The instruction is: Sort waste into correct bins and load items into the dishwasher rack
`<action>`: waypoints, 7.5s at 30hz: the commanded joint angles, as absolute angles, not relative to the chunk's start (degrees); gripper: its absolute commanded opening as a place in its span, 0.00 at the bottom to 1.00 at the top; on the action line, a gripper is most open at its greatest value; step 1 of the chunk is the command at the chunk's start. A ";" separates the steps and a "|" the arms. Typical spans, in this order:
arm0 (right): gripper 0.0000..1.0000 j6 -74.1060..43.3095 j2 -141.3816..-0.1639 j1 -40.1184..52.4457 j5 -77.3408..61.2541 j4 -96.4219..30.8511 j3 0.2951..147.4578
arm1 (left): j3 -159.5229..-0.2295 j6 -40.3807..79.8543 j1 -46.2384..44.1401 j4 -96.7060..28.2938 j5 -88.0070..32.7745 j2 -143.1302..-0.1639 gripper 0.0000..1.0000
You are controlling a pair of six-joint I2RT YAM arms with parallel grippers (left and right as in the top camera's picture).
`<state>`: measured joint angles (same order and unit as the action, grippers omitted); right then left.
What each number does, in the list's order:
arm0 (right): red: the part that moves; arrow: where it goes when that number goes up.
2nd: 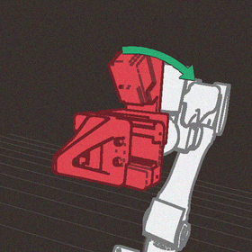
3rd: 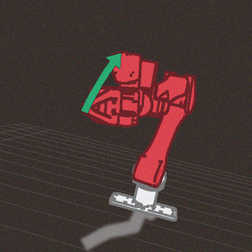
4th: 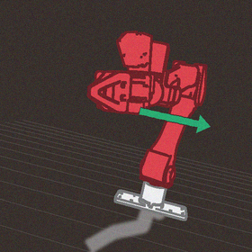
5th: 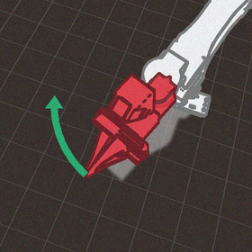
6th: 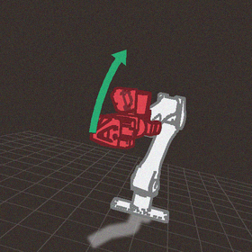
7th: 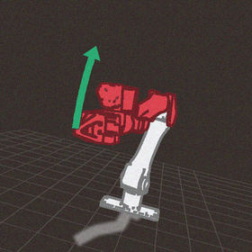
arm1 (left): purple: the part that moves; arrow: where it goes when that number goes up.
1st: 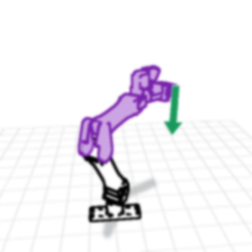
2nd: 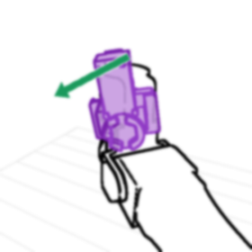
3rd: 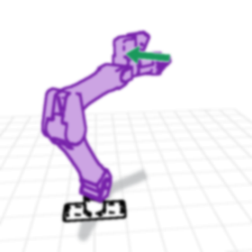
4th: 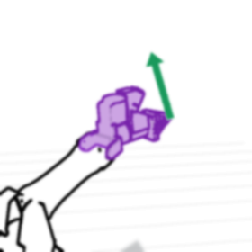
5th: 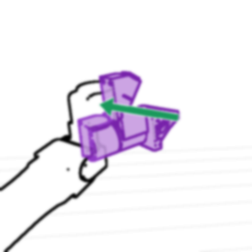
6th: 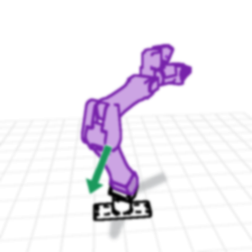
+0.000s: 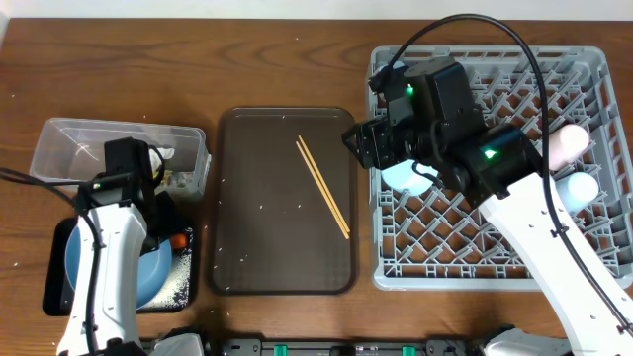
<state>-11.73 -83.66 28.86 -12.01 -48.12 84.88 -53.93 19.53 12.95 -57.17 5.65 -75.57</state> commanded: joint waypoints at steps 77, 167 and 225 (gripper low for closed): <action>0.71 -11.73 -83.26 28.80 -10.52 -47.81 85.01 | -52.64 -1.74 34.17 -45.76 -30.61 -40.82 0.06; 0.71 -22.72 -72.27 -9.85 -6.70 -64.34 85.12 | -71.68 48.14 -32.03 64.45 -55.90 -106.37 0.06; 0.72 -24.12 -72.25 -9.85 4.73 -71.55 85.12 | -73.01 46.30 -38.00 49.43 -37.91 -122.69 0.68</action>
